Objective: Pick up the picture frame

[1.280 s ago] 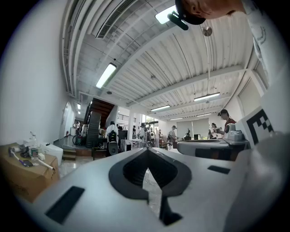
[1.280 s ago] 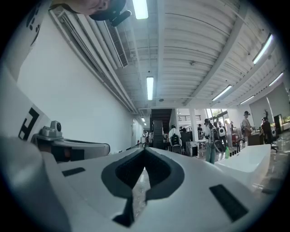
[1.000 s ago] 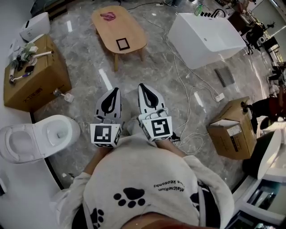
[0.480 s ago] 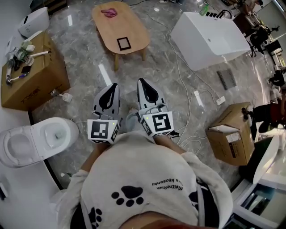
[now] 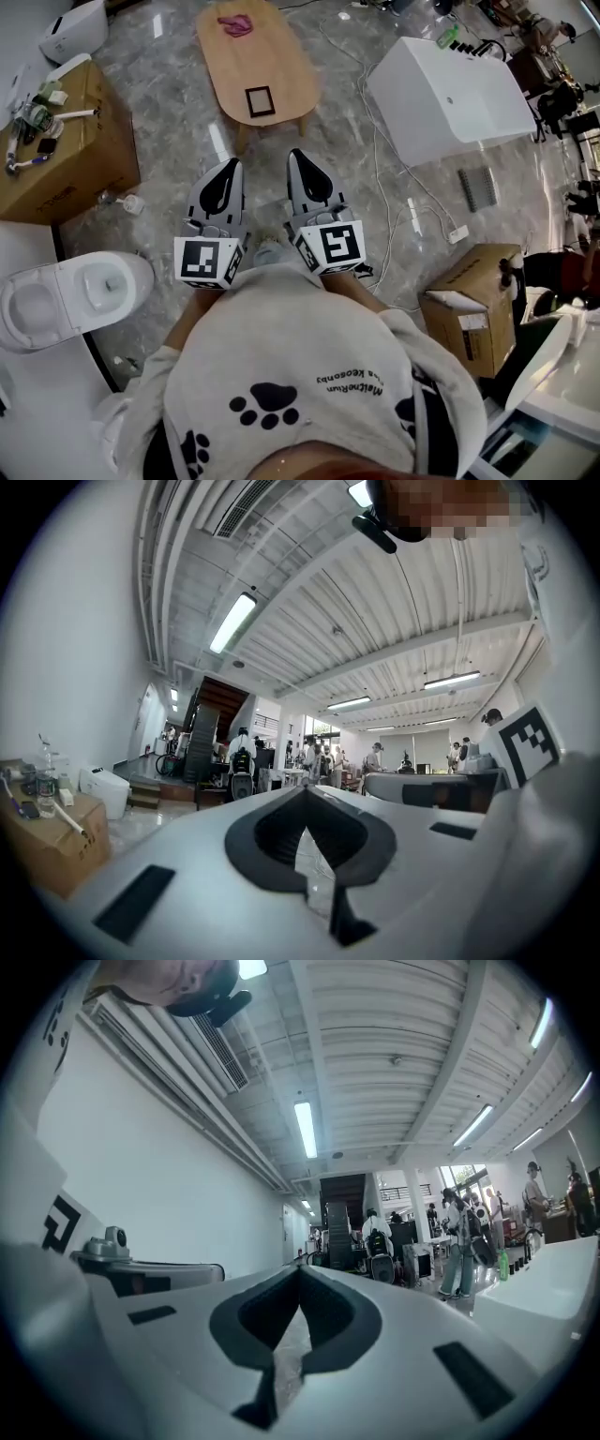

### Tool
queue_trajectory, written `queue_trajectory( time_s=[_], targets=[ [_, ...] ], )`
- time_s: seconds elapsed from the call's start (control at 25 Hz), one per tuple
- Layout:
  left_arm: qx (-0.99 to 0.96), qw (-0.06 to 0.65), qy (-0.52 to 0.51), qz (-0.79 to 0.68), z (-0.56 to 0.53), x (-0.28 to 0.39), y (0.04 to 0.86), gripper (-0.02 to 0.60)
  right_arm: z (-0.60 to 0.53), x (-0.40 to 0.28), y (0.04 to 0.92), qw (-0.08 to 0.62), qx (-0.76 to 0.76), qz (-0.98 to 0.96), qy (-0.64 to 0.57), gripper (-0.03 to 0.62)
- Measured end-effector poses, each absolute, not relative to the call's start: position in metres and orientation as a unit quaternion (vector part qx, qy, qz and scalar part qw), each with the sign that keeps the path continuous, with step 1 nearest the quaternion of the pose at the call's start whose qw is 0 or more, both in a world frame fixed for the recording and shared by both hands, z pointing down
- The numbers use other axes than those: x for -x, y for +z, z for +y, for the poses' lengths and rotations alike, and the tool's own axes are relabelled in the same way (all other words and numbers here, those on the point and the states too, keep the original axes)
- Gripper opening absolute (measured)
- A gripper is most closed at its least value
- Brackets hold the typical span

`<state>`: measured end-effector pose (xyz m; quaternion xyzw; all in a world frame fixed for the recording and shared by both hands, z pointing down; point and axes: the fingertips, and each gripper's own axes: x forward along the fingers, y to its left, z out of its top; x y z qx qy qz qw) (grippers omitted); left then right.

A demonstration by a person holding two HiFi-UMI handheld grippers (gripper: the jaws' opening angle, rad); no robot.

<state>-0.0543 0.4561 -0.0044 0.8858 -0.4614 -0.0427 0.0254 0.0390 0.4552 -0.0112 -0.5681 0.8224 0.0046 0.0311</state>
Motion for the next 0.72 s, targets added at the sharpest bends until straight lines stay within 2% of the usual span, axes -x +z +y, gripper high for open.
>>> queue_trajectory(
  time_s=[0.36, 0.72],
  targets=[
    [-0.873, 0.025, -0.043, -0.485, 0.382, 0.020, -0.003, 0.008, 0.376, -0.082, -0.010, 0.035, 0.549, 0.835, 0.001, 0.008],
    [-0.860, 0.037, -0.023, -0.509, 0.353, 0.021, 0.010, 0.008, 0.339, -0.096, 0.004, 0.035, 0.546, 0.837, -0.026, 0.008]
  ],
)
